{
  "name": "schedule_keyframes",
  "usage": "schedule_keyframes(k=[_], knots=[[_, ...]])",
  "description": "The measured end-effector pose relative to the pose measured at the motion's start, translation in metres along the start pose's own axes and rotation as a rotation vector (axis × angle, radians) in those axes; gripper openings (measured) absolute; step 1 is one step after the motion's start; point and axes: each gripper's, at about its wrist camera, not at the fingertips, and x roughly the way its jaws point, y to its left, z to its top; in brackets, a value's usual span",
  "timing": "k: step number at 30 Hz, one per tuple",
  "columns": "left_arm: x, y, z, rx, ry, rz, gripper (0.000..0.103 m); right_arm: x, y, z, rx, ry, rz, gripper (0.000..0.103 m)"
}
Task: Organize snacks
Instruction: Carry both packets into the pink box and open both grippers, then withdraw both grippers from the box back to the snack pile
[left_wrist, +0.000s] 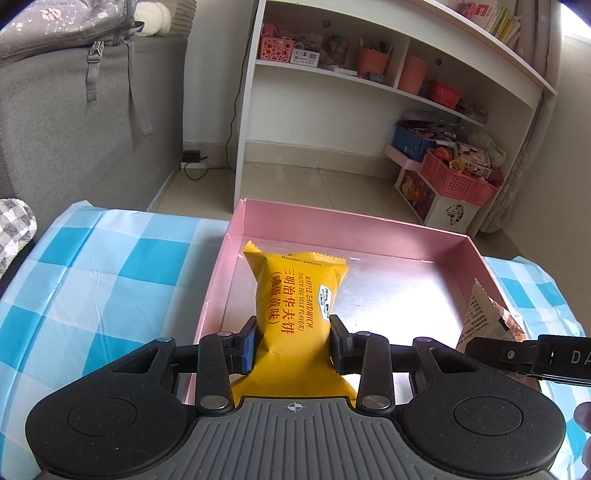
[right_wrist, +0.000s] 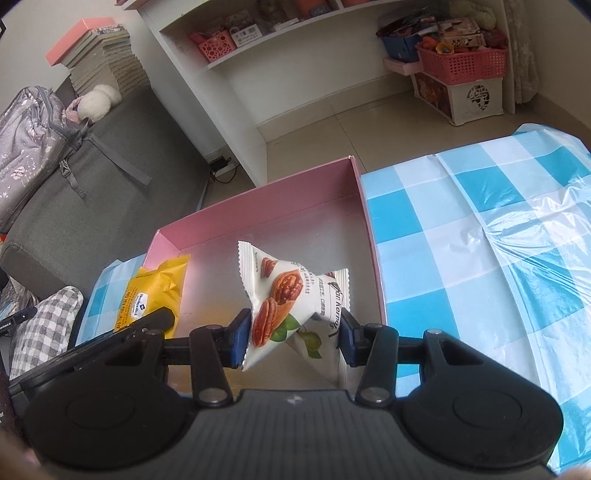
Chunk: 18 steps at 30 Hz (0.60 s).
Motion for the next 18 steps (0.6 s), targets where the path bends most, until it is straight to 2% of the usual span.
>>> schedule_keyframes(k=[6,9,11,12,14,18], knots=[[0.005,-0.004,-0.004,0.019,0.001,0.007,0.036,0.0,0.0,-0.001,-0.001,0.003,0.01,0.044],[0.005,-0.007,-0.004,0.034,0.006,0.007,0.041,-0.001,0.0,0.0,-0.001,-0.002,0.007,0.048],[0.003,-0.008,-0.004,0.044,-0.002,0.021,0.051,-0.004,-0.002,0.001,0.015,-0.002,0.031,0.054],[0.001,-0.008,-0.004,0.046,-0.006,0.02,0.059,-0.006,-0.002,0.002,0.02,-0.007,0.036,0.058],[-0.002,-0.008,-0.004,0.044,-0.007,0.007,0.065,-0.01,-0.001,0.003,0.022,-0.023,0.022,0.068],[-0.014,-0.008,-0.003,0.046,-0.003,0.004,0.078,-0.018,-0.004,0.004,0.035,-0.024,0.026,0.072]])
